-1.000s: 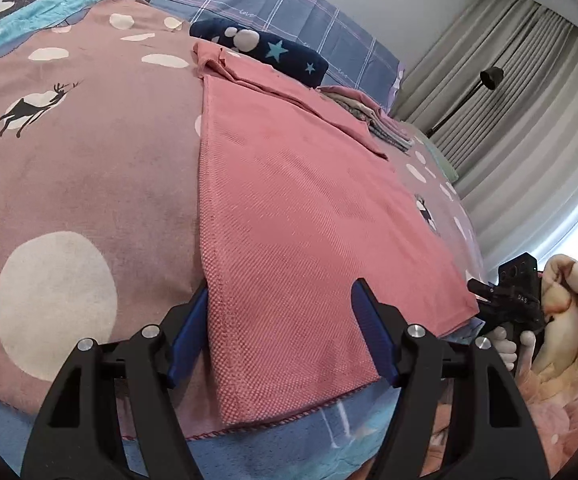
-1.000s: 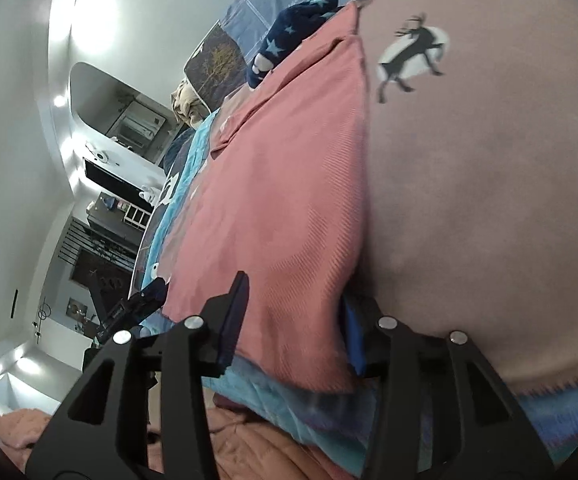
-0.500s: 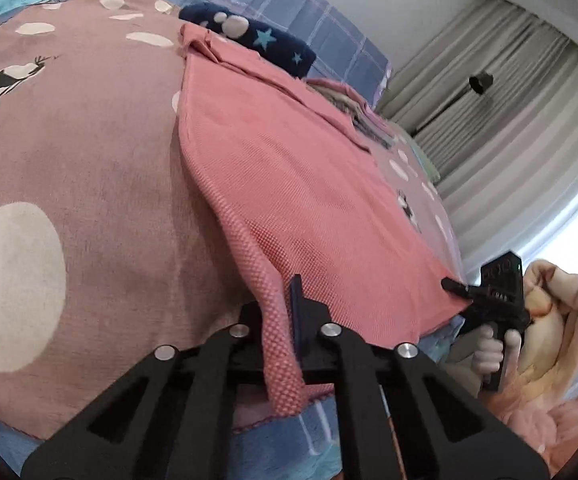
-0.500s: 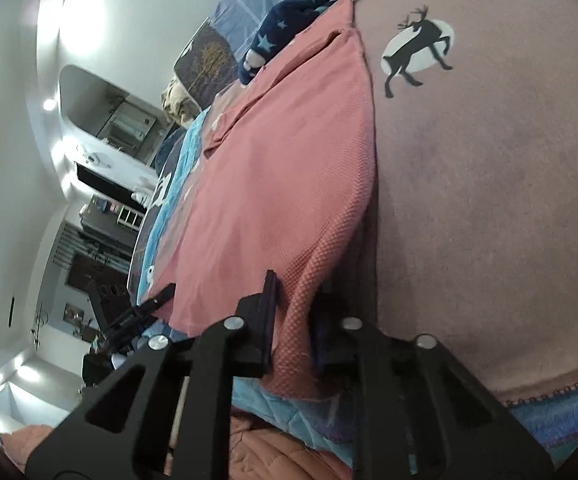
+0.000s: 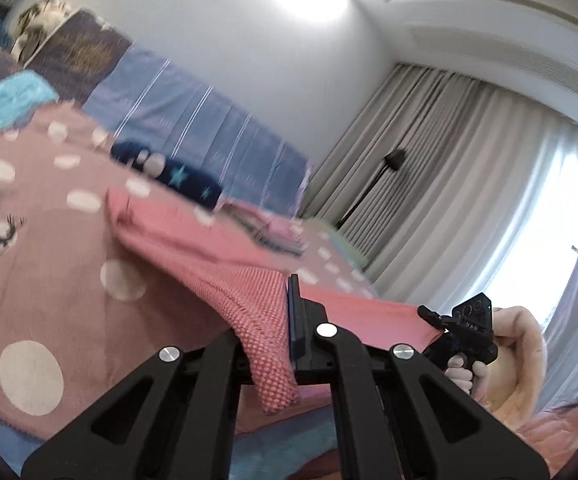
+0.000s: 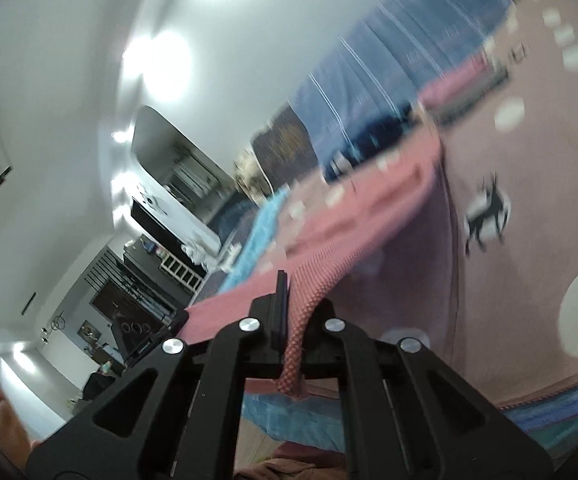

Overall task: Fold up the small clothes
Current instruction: 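Grasp the shirt hem with both tools and lift it toward the collar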

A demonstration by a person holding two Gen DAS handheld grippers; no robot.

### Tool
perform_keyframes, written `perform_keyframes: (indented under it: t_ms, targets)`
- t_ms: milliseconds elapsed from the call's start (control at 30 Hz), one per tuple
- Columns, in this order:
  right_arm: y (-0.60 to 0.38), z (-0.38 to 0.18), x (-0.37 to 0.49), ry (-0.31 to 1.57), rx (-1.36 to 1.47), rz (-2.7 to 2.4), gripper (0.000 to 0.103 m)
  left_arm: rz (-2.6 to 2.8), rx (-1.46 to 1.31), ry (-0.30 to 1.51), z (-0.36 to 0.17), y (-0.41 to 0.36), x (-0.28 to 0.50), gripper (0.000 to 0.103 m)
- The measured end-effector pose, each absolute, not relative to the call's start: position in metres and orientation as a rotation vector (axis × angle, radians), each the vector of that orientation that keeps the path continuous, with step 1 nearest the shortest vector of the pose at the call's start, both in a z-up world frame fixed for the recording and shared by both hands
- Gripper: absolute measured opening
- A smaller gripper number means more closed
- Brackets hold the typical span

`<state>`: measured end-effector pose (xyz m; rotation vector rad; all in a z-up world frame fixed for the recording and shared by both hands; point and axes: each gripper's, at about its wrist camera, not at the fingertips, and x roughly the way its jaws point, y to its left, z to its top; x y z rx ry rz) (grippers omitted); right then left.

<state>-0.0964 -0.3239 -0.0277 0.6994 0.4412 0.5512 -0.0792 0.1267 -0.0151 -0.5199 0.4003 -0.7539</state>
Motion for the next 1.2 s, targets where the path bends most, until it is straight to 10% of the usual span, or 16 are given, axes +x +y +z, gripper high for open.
perform_keyframes:
  t_ms: [1200]
  targets:
    - [-0.324, -0.049, 0.108, 0.519, 0.443, 0.294, 0.008, -0.533, -0.355, 0.486, -0.014, 0.066, 0.139, 0.003]
